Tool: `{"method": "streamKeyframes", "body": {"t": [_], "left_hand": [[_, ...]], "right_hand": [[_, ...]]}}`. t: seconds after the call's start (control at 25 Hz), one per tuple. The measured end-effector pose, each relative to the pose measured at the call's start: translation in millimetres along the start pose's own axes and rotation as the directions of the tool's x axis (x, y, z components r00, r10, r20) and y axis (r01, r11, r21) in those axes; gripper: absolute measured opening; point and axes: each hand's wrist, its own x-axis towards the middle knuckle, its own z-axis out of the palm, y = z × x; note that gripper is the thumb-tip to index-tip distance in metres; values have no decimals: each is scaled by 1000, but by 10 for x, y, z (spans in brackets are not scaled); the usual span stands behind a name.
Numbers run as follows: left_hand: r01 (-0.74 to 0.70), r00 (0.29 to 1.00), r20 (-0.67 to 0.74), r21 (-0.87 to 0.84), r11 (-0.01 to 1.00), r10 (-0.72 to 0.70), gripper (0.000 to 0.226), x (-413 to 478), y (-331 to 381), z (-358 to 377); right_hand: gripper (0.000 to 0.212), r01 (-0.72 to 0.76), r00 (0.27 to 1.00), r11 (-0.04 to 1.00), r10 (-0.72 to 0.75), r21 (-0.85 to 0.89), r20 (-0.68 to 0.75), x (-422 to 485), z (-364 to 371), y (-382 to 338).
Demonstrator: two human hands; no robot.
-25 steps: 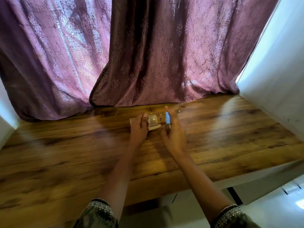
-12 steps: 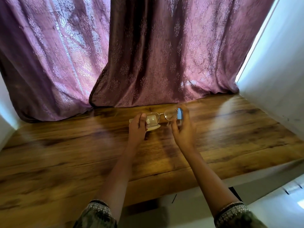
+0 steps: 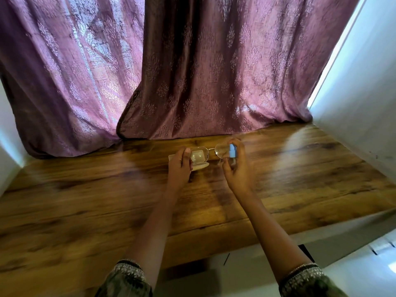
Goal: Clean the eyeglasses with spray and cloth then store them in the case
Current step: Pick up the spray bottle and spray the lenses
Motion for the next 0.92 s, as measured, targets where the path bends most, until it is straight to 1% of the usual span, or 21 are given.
{"method": "streamKeyframes", "body": {"t": [0.08, 0.2, 0.32, 0.44, 0.56, 0.64, 0.72, 0.84, 0.92], "left_hand": [[0, 1000, 3, -4, 1000, 0, 31, 1, 0, 3], [1, 1000, 7, -14, 1000, -1, 31, 8, -8, 13], [4, 1000, 8, -10, 1000, -4, 30, 23, -17, -1], [-3, 1000, 4, -13, 1000, 3, 31, 31, -23, 2], [-3, 1000, -7, -29, 1000, 3, 32, 42, -26, 9], [-10, 1000, -10, -28, 1000, 10, 32, 54, -38, 8], [-18, 1000, -16, -38, 999, 18, 33, 68, -57, 16], [-11, 1000, -18, -44, 999, 11, 33, 85, -66, 22], [-1, 1000, -18, -35, 999, 0, 33, 111, -83, 15]], "right_hand": [[46, 40, 999, 999, -41, -28, -20, 20, -11, -7], [46, 27, 1000, 998, -26, -56, 6, 46, -36, -9], [47, 28, 1000, 999, -28, -23, 1, 47, -33, -3], [47, 55, 998, 998, -56, -41, -18, 70, -23, 5], [49, 14, 1000, 1000, -14, -8, 4, 60, -7, 48], [49, 25, 1000, 999, -25, 24, 8, 34, -4, 74], [48, 42, 999, 998, -41, 54, -13, 38, -24, 86], [44, 62, 995, 994, -55, 88, -81, 57, -46, 110], [48, 31, 993, 993, -17, 114, -116, 46, -31, 184]]}}
